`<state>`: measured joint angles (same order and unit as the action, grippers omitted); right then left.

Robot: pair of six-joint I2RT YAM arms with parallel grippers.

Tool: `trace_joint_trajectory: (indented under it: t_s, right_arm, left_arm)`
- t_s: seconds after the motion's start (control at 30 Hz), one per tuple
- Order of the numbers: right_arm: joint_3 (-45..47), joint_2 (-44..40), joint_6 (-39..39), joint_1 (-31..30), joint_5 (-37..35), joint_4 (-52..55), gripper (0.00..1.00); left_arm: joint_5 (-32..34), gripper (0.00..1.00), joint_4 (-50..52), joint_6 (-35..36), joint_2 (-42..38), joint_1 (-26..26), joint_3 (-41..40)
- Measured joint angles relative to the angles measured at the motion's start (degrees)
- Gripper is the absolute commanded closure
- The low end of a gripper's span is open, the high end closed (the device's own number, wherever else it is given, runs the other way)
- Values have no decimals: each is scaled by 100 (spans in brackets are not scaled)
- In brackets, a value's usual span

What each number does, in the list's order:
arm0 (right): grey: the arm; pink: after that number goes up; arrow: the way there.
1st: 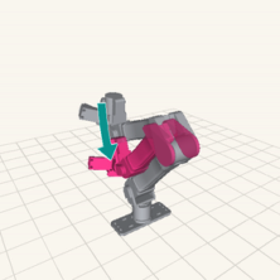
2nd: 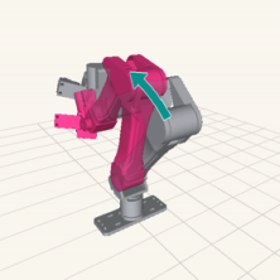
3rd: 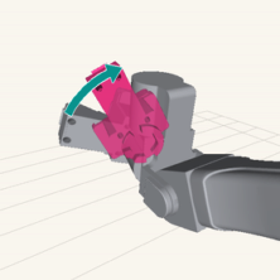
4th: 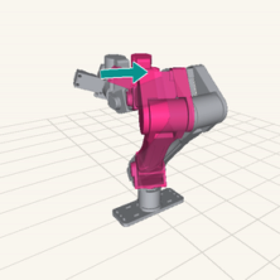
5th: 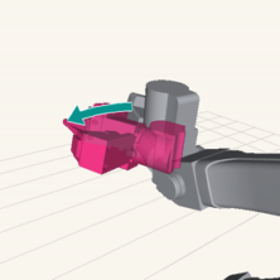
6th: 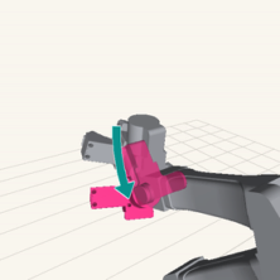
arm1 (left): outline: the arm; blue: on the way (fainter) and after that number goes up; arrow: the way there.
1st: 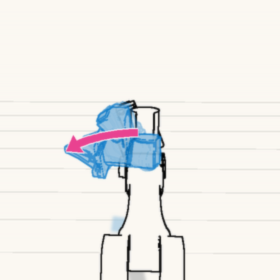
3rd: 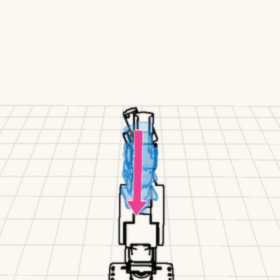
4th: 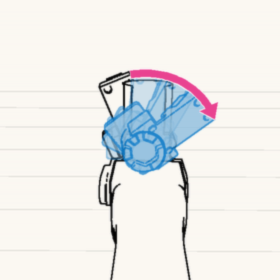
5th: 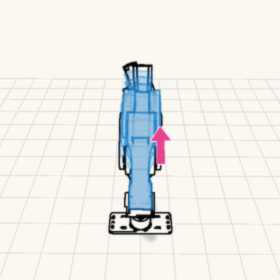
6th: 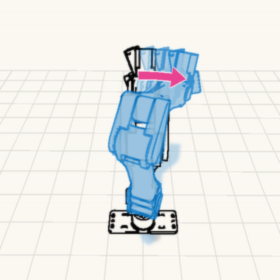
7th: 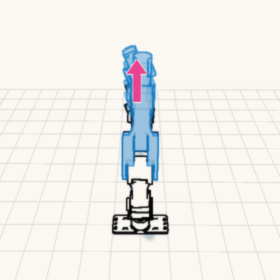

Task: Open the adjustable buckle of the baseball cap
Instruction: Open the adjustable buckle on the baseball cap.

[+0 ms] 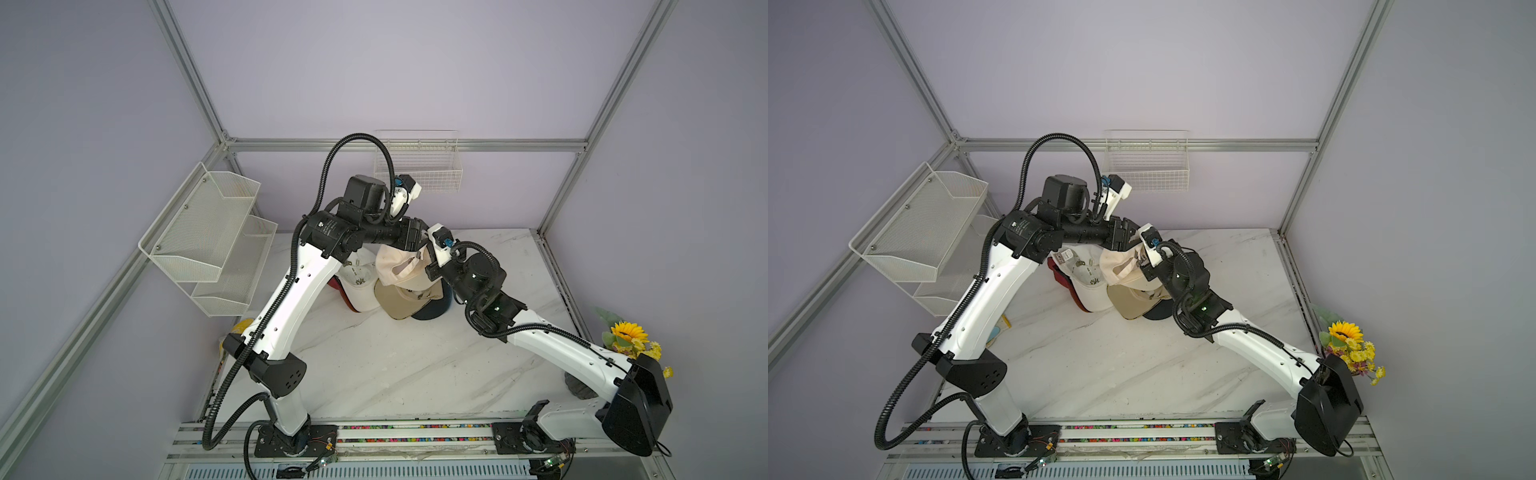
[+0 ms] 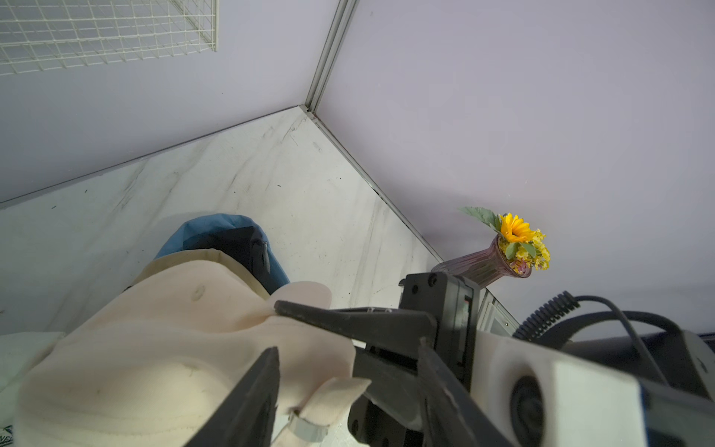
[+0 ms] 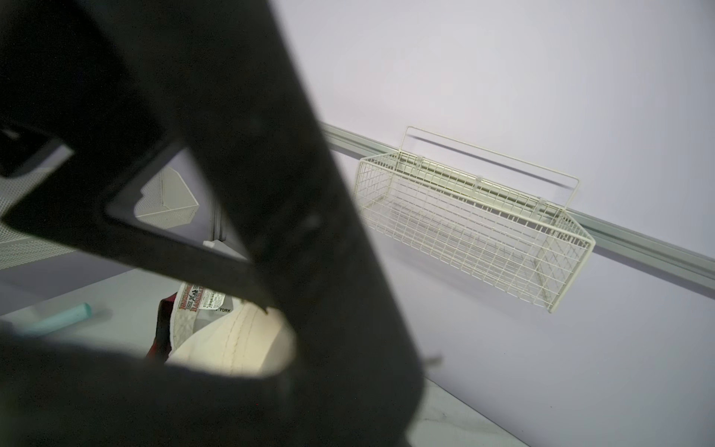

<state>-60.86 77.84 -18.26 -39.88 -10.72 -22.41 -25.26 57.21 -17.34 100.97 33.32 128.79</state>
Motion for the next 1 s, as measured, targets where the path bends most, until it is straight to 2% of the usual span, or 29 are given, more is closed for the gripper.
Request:
trace_joint_trajectory:
  t_s: [0.63, 0.73, 1.0]
  right_arm:
    - [-107, 7, 24, 0, 20, 72, 100]
    - [-107, 7, 26, 2, 17, 87, 100]
    - [-107, 7, 28, 4, 17, 114, 100]
  left_arm:
    - [-52, 50, 85, 212, 107, 20, 26]
    - [-52, 54, 87, 214, 184, 20, 96]
    - [-22, 76, 98, 332, 234, 17, 116]
